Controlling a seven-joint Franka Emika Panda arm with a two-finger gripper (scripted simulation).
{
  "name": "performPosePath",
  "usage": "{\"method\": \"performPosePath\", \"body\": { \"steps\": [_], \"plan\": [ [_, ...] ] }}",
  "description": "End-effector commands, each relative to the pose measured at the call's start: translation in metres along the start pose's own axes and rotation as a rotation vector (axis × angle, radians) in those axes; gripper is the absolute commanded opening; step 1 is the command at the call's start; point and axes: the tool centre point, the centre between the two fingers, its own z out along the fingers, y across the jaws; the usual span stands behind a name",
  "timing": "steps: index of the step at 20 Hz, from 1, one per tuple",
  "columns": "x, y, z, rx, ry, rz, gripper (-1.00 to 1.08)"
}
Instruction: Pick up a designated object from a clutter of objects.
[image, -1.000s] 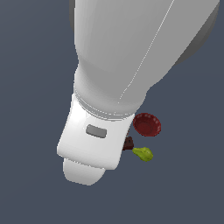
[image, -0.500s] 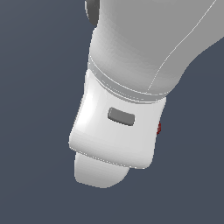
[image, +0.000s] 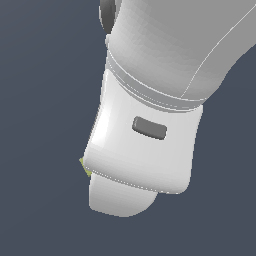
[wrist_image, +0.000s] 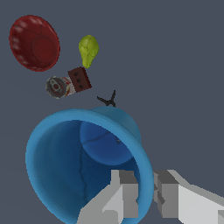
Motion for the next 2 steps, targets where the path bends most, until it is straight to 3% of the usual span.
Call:
{"method": "performPosePath", "body": {
  "steps": [1, 2],
  "plan": [
    [-0.0005, 0.0001, -0.0024, -0.003, 0.0, 0.001, -1.0],
    [-0.0005, 0.0002, -0.0024, -0.003, 0.0, 0.001, -1.0]
  ]
}}
